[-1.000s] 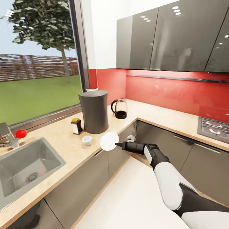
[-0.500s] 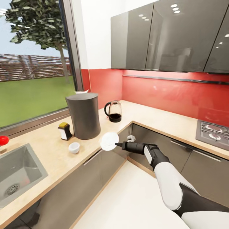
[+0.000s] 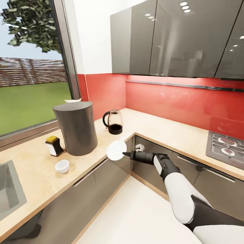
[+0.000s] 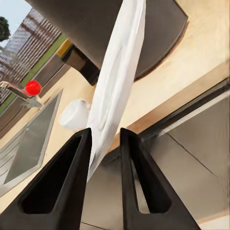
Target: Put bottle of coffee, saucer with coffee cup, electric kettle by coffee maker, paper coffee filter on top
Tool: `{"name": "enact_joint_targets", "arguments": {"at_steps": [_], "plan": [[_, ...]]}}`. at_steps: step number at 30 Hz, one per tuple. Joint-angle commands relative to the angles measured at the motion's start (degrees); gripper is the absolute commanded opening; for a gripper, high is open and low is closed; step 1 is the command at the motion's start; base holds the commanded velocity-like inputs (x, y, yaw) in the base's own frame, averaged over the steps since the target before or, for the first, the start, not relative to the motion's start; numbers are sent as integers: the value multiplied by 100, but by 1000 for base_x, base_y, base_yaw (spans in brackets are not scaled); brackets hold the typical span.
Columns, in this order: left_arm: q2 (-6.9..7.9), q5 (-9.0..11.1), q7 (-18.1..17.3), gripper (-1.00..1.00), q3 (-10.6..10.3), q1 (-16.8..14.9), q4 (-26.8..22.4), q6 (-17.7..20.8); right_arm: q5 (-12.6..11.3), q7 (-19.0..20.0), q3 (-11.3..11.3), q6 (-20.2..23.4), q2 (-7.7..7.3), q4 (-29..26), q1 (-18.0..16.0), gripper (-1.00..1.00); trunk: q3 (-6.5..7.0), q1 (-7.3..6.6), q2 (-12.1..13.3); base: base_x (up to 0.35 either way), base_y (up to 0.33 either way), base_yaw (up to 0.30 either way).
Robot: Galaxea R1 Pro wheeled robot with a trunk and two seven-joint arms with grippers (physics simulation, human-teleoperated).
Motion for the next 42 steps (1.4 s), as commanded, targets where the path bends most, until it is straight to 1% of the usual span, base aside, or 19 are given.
{"name": "enact_joint_targets", "arguments": {"at_steps": [1,15,21,25,29,30,32,33,42], "plan": [[1,15,17,100,-12,-1,-15,37,33,40,-51,54,7,-10,-7,-100,-12,5,-11,232,-242,0],[-1,28,17,100,-4,-1,-13,44,36,31,-58,54,7,27,-7,-100,-12,5,-11,239,-237,0],[-12,42,17,100,-10,-1,-1,45,33,31,-59,54,7,69,-7,-100,-16,5,-11,206,-157,25],[-11,41,17,100,-5,-1,11,45,33,31,-91,54,7,205,-7,-100,-33,5,-11,28,-21,171],[-8,25,42,100,-12,7,80,47,33,31,-255,54,7,241,-7,-100,-54,5,-11,3,-2,216],[-11,26,73,100,-12,7,86,49,33,31,-257,54,7,241,-7,-100,-59,5,-11,0,0,224],[-16,32,314,100,-12,8,204,53,33,31,-260,54,7,242,-7,-100,-70,5,-11,3,0,225],[-16,34,341,100,-12,8,221,53,33,31,-261,54,7,242,-7,-100,-75,5,-11,70,0,225],[-25,49,369,100,-11,8,240,60,33,31,-262,54,7,250,-7,-100,-123,5,-11,276,-61,208]]}}
